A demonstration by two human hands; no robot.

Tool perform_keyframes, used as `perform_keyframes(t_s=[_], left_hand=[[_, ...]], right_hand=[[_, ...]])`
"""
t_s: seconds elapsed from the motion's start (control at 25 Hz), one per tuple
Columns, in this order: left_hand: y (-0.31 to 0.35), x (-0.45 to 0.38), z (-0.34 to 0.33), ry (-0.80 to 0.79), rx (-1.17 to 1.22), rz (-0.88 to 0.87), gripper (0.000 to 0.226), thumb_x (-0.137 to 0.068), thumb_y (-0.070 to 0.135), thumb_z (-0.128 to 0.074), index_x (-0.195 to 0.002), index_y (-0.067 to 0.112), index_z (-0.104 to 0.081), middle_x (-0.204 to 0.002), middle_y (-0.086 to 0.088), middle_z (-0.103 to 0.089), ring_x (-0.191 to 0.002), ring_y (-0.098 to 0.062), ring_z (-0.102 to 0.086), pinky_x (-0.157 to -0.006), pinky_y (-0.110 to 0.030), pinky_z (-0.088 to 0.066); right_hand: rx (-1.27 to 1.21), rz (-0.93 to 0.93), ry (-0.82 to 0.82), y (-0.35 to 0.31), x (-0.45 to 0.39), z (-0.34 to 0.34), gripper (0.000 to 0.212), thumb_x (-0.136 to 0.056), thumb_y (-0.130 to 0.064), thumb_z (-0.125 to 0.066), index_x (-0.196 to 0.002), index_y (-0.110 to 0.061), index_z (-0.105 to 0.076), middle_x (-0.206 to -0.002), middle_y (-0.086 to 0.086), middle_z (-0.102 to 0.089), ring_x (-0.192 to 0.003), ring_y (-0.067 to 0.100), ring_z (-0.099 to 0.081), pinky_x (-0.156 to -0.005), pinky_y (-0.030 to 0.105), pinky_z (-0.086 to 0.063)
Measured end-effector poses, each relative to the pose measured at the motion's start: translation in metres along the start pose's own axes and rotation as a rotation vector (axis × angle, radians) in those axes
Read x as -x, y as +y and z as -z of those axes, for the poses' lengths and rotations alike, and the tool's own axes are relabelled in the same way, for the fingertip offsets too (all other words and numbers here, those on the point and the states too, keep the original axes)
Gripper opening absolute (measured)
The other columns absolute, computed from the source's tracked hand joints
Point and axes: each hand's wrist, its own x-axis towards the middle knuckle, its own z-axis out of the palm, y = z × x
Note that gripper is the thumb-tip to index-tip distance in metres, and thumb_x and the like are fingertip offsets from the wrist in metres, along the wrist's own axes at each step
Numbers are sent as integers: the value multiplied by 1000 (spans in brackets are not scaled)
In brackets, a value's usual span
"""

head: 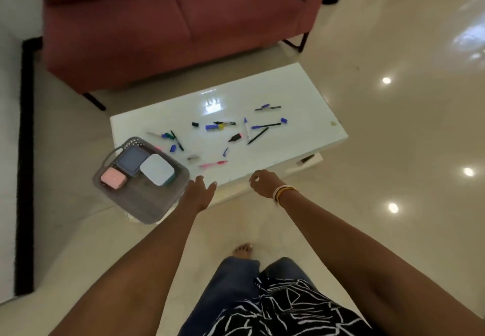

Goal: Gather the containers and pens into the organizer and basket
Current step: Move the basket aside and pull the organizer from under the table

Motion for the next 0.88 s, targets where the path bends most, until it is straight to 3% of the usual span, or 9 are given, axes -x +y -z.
perform_keyframes(t_s=[0.28, 0.56, 0.72, 0.88], left_hand=[[12, 28, -30, 99, 64, 124, 63, -96, 52, -37, -144, 11, -31, -146, -20, -34, -134, -35, -36, -107, -49, -34], [32, 28, -90, 253, 152, 205, 58, -97, 48, -37, -142, 12, -33, -141, -20, -40, -130, -36, -42, -105, -51, -37], [25, -23, -136, 324, 69, 192, 56, -97, 49, -34, -142, 15, -32, -145, -14, -38, -133, -31, -39, -105, -54, -34], [5, -123, -190, 443, -177, 76, 57, -99, 48, -26, -148, 19, -23, -159, -10, -17, -147, -27, -17, -113, -57, -19]], right_hand=[[197, 171, -149, 10, -8, 7, 26, -90, -18, -49, -112, -12, -62, -122, 12, -61, -114, 29, -56, -97, 34, -45], [295, 275, -209, 59, -34, 10, 39, -90, -20, -49, -129, -15, -53, -135, 10, -52, -122, 27, -51, -98, 35, -43], [355, 376, -114, 81, -82, -24, 51, -88, -15, -48, -139, -15, -42, -137, 11, -48, -127, 28, -47, -101, 37, -42], [534, 584, 126, 109, -163, -85, 59, -87, -15, -50, -144, -15, -35, -150, 9, -37, -139, 26, -36, -111, 44, -36]])
